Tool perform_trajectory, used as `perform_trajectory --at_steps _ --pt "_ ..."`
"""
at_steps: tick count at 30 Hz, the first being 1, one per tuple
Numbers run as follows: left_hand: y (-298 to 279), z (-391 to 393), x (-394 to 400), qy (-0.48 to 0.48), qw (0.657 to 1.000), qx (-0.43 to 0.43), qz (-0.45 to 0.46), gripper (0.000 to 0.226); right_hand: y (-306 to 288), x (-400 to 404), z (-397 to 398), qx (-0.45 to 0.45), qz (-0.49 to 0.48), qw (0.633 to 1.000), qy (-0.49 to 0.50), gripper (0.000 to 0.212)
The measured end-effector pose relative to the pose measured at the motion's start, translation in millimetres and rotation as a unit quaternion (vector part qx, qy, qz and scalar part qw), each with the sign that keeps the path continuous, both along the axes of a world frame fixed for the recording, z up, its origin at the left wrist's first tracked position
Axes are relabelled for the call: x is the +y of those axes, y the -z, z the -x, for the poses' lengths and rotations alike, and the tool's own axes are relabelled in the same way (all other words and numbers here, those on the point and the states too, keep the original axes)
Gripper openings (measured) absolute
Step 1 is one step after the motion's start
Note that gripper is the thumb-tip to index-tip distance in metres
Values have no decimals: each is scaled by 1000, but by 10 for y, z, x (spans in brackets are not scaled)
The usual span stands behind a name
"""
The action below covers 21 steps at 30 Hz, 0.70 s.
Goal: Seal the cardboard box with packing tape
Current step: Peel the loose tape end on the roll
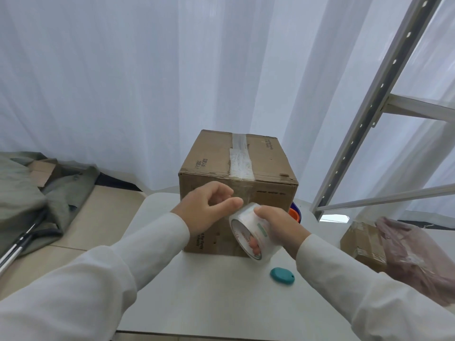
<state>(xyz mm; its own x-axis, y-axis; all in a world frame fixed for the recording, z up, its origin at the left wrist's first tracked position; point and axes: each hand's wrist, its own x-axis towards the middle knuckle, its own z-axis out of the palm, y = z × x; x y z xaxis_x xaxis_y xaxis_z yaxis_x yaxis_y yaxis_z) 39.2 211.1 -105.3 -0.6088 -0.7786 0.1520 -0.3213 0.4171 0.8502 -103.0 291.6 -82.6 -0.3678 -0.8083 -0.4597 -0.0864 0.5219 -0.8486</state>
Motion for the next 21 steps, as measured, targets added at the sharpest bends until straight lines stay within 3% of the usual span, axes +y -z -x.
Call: perform_trajectory --at_steps 3,10,12,16,18,21 --pt "67 123 37 35 995 -19 -92 51 -3 2 -56 26 26 999 -24 21" --pt "123 240 128 35 968 69 -237 40 128 57 -36 104 139 983 -59 39" --pt "134 296 208 13 965 99 -244 31 116 59 -47 121 139 981 -56 40" --pt "176 393 354 -51 973 105 -200 46 68 55 -58 92 121 988 -28 38" --pt "188 426 398 -64 970 118 -205 42 64 34 -98 73 107 991 -15 32" --pt "166 443 401 -70 951 148 -263 15 87 -11 -89 23 93 995 37 22"
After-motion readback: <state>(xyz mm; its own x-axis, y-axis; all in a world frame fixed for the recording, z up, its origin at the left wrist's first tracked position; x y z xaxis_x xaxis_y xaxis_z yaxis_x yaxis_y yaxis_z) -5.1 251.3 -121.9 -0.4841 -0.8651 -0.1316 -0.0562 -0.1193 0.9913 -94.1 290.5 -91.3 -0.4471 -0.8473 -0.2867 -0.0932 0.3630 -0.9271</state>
